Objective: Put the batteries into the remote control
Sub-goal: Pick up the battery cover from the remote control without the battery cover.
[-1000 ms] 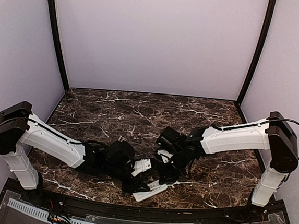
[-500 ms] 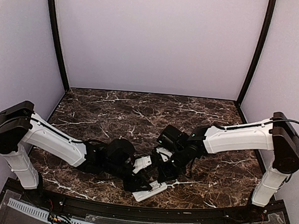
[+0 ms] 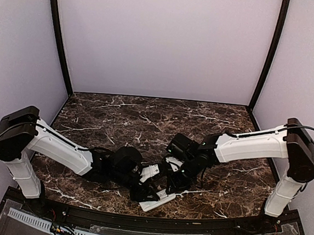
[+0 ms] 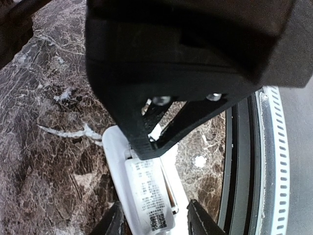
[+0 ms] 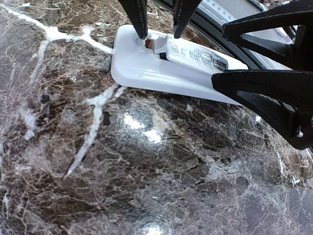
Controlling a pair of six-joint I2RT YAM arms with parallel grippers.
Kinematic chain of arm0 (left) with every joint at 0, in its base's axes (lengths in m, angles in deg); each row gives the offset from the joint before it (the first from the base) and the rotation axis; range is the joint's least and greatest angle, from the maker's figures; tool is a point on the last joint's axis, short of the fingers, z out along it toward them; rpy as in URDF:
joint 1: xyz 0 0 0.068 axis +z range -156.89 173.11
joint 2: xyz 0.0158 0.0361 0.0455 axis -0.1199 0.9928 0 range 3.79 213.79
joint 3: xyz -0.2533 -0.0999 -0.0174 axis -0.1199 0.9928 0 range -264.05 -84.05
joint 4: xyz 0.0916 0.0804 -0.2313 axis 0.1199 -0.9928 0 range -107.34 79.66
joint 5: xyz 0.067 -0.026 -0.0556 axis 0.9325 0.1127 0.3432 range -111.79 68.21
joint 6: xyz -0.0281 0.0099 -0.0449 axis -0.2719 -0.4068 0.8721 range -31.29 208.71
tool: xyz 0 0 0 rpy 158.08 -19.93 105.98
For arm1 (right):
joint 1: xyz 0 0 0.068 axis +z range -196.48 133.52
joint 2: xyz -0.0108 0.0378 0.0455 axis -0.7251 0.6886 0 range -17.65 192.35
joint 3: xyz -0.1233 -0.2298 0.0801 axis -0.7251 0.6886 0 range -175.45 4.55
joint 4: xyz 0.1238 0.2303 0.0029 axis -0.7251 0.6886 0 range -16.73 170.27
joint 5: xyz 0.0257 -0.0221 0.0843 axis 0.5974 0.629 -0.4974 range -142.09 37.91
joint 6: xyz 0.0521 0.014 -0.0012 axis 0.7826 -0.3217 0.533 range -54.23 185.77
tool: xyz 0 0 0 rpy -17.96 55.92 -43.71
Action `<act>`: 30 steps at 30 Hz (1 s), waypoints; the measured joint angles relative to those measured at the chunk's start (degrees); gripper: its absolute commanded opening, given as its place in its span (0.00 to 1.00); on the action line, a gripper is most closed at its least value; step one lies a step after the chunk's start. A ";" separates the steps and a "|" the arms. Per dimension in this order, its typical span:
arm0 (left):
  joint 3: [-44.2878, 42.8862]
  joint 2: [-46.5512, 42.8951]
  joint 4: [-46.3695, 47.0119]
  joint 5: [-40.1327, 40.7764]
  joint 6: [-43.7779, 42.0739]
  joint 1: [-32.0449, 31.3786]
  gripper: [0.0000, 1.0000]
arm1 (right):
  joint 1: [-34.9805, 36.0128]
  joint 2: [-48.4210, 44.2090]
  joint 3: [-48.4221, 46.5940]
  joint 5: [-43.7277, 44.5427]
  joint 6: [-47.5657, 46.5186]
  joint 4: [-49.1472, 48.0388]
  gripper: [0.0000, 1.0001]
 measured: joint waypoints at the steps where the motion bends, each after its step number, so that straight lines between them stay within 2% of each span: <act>1: 0.00 0.02 0.00 -0.11 0.04 0.04 0.42 | 0.04 0.04 0.00 0.04 0.11 -0.02 0.17; 20: 0.96 0.39 0.76 -0.66 0.85 0.22 0.34 | 0.26 1.44 0.02 -0.85 0.74 -1.66 0.11; 30: 2.19 0.74 2.78 -1.42 1.42 0.48 0.31 | 0.31 2.03 1.73 -3.19 2.69 -5.90 0.08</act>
